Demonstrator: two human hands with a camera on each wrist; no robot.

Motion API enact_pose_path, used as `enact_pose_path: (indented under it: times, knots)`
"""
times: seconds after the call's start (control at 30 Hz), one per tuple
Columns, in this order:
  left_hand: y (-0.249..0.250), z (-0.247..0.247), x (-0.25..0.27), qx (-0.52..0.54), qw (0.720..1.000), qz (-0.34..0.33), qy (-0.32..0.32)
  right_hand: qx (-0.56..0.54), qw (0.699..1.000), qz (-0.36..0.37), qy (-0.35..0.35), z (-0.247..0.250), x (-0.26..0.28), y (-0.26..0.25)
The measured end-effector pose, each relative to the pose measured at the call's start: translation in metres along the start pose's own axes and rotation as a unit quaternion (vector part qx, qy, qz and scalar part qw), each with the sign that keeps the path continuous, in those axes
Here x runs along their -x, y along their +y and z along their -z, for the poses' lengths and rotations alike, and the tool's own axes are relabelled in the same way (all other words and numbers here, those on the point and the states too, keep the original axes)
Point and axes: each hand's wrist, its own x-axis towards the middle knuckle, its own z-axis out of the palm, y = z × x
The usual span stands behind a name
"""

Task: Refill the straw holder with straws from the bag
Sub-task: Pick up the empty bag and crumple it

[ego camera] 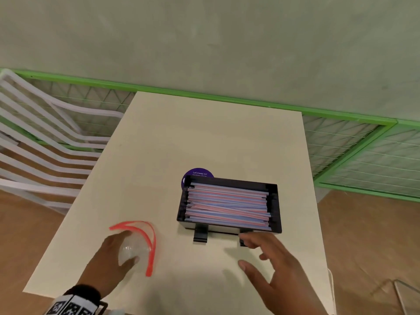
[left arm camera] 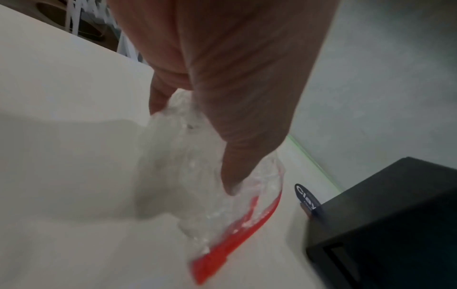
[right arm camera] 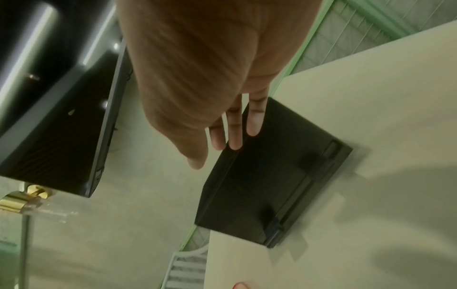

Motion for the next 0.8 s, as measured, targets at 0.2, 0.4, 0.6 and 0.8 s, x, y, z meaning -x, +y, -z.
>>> enact_pose_path:
  times: [0.2,0.4,0.6,0.8]
  knots:
    - [0.053,0.064,0.050,0.121,0.987,-0.096,-0.037,0.031,0.991,0.017,-0.127,-0.004,-0.010,-0.039]
    - [0.136,0.101,0.087,0.509,0.810,-0.188,-0.221,-0.068,0.987,0.141,-0.042,0.009,-0.024,-0.096]
    - [0.200,0.090,0.093,0.632,0.697,-0.170,-0.293,-0.219,0.964,0.146,0.014,0.009,-0.054,-0.133]
    - [0.220,0.088,0.081,0.590,0.717,-0.189,-0.320,-0.270,0.939,0.185,0.105,-0.004,-0.055,-0.126]
